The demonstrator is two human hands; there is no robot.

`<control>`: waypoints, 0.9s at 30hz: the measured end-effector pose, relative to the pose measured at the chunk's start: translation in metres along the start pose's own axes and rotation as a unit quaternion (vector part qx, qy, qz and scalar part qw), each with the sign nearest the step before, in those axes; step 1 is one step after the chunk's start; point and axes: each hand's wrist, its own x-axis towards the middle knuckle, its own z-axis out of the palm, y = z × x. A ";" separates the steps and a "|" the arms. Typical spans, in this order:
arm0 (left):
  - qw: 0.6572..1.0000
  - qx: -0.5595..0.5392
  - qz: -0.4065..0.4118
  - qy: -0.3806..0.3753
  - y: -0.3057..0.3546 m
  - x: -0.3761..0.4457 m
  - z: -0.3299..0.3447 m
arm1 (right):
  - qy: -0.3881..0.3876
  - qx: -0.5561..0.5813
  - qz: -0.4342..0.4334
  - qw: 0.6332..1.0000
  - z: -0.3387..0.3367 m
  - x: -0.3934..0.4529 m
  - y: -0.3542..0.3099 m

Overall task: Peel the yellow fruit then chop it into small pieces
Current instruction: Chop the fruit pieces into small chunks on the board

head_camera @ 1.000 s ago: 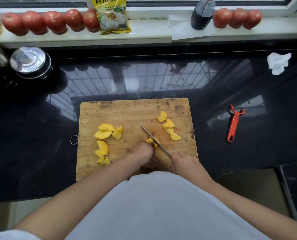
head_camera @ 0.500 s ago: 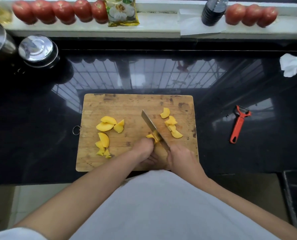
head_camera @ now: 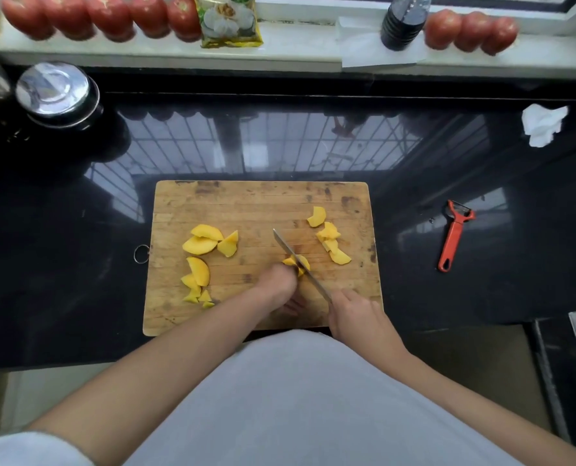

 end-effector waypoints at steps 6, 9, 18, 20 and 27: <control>1.000 0.009 -0.021 0.012 0.003 -0.002 0.001 | -0.050 0.017 0.036 0.998 -0.004 0.005 0.001; 0.999 0.017 -0.027 0.015 0.003 -0.004 0.001 | -0.041 0.040 0.045 0.997 -0.005 0.026 -0.016; 1.000 0.018 -0.004 0.005 -0.002 -0.001 -0.001 | 0.017 0.053 0.032 0.998 -0.001 0.008 0.005; 1.000 0.023 -0.001 0.006 -0.002 -0.001 0.000 | 0.003 0.041 0.025 0.999 -0.001 0.002 0.008; 1.000 0.021 0.003 0.000 -0.001 -0.003 0.001 | -0.016 0.023 0.012 1.000 0.000 -0.001 0.007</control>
